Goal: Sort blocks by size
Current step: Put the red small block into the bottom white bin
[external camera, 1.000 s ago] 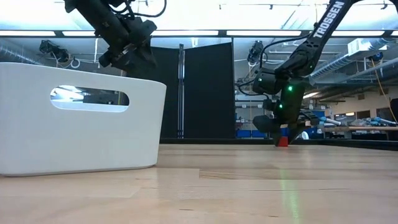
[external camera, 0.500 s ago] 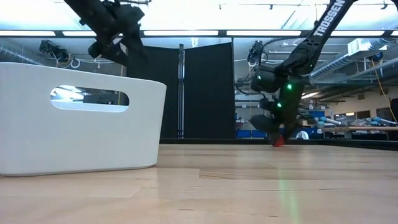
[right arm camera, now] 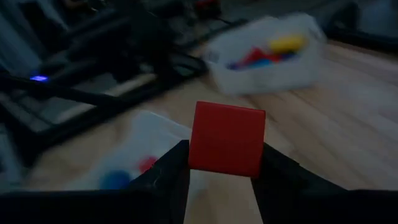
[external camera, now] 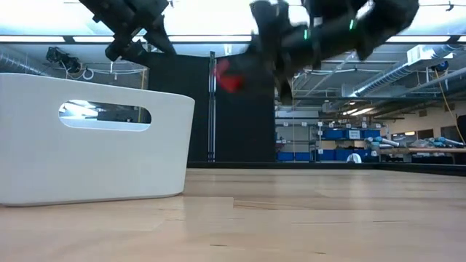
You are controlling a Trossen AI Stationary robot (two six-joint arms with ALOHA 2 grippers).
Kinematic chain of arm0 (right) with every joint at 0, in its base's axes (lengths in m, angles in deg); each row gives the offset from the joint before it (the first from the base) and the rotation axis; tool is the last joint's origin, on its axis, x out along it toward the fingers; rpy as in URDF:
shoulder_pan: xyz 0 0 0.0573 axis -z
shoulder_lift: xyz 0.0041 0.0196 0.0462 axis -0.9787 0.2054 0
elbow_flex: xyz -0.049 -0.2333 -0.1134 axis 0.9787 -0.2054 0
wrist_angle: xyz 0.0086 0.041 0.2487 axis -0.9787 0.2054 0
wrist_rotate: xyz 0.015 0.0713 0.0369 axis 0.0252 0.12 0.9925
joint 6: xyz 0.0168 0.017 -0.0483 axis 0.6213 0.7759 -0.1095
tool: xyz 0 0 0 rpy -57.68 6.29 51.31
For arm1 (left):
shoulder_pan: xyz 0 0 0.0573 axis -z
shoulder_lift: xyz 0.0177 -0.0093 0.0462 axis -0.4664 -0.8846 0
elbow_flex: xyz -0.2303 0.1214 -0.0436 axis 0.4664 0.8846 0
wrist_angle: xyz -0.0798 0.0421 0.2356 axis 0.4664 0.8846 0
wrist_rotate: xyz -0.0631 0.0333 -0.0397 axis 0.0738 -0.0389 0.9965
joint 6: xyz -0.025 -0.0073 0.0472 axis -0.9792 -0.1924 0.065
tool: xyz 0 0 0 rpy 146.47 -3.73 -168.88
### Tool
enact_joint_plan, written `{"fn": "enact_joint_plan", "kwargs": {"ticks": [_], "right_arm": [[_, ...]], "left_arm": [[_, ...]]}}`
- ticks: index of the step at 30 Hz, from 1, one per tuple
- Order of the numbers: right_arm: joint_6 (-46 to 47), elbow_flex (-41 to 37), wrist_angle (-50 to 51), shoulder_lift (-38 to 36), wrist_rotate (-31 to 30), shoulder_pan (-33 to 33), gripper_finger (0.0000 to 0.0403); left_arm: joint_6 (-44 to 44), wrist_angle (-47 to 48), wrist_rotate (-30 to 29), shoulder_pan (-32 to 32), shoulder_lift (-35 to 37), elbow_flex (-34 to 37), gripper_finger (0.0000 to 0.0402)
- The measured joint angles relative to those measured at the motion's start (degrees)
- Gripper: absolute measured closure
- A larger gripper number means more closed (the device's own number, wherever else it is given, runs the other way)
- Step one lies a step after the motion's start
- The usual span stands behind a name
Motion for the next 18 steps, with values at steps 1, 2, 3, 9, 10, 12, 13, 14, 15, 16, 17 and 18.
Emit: {"fn": "enact_joint_plan", "kwargs": {"ticks": [1,2,3,9,10,12,13,14,15,16,17,18], "right_arm": [[-0.28,1.05,-0.29,0.01,-1.14,-1.92,0.0254],[-0.60,2.31,-0.42,0.40,-2.29,-3.57,0.0254],[-0.97,3.62,-0.54,0.78,-3.20,-5.15,0.0254],[-4.07,13.91,-0.61,8.38,-4.96,-11.52,0.0245],[-4.27,15.88,-0.67,10.50,-4.53,-12.11,0.0245],[-4.37,19.94,-0.36,14.94,-3.21,-13.08,0.0246],[-4.37,21.94,-0.30,17.38,-2.18,-13.16,0.0247],[-4.39,23.50,-0.15,19.15,-1.36,-13.21,0.0247],[-4.53,24.86,0.35,20.85,-0.45,-13.22,0.0246],[-4.54,26.32,0.16,22.26,0.56,-13.22,0.0242],[-4.58,27.17,-0.02,23.01,1.47,-13.21,0.0236],[-4.69,27.50,0.03,23.49,1.82,-13.20,0.0227]], "left_arm": [[0.39,-0.64,0.02,0.00,-0.28,0.00,0.0081],[0.69,-1.70,0.00,0.00,-0.52,0.00,0.0081],[0.94,-3.21,0.03,0.00,-0.60,0.00,0.0081],[1.93,-9.88,-0.21,0.81,-0.62,-0.02,0.0080],[1.94,-10.81,-0.33,1.23,-0.62,-0.02,0.0080],[1.94,-12.09,-0.69,2.51,-0.55,-0.03,0.0080],[1.96,-12.44,-0.81,3.02,-0.55,-0.09,0.0080],[2.08,-12.58,-0.99,3.56,-0.55,-0.09,0.0080],[2.20,-12.82,-1.44,4.33,-0.55,-0.09,0.0080],[2.21,-12.93,-1.70,5.01,-0.55,-0.09,0.0080],[2.25,-12.90,-1.90,5.64,-0.55,-0.09,0.0080],[2.27,-12.90,-2.24,6.47,-0.55,-0.09,0.0080]]}}
